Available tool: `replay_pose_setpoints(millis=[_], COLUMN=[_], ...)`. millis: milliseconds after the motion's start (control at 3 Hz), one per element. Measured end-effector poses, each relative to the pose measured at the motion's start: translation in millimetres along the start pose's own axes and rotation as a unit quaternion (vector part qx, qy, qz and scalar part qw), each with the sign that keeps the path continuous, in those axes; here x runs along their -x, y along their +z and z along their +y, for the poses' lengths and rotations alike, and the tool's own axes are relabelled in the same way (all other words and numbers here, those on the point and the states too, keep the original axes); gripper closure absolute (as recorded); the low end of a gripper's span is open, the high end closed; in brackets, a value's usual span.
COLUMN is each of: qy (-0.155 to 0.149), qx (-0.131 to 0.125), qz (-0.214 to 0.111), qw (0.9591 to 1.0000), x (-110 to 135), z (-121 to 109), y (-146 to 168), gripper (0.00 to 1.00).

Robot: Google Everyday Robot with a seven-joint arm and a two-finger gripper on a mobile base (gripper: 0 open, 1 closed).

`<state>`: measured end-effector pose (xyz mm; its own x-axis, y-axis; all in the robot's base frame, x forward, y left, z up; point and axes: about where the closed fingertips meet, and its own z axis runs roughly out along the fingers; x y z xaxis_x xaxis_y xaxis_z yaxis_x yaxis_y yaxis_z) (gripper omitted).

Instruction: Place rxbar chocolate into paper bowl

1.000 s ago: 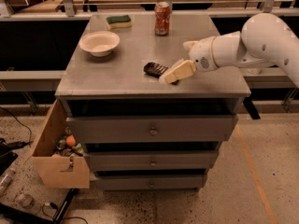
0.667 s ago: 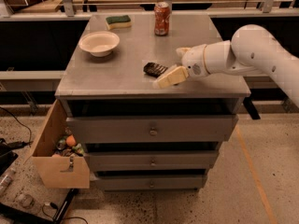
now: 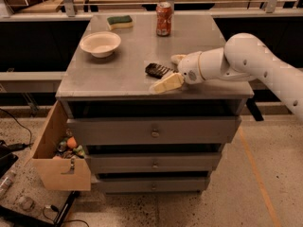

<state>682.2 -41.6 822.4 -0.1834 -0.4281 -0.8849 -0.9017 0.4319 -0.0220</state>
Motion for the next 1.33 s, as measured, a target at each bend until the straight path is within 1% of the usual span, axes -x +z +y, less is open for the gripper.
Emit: replay_pose_setpoints(millis=[333, 1000, 1333], qy=[0.003, 0.003, 0.003], qx=[0.0, 0.0, 0.001], qz=[0.004, 0.004, 0.004], qw=[1.0, 1.0, 1.0], x=[-3.7, 6.1, 9.1], z=[-0.2, -0.4, -0.2], y=[5.1, 0.1, -1.1], gripper=[0.41, 0.88, 1.0])
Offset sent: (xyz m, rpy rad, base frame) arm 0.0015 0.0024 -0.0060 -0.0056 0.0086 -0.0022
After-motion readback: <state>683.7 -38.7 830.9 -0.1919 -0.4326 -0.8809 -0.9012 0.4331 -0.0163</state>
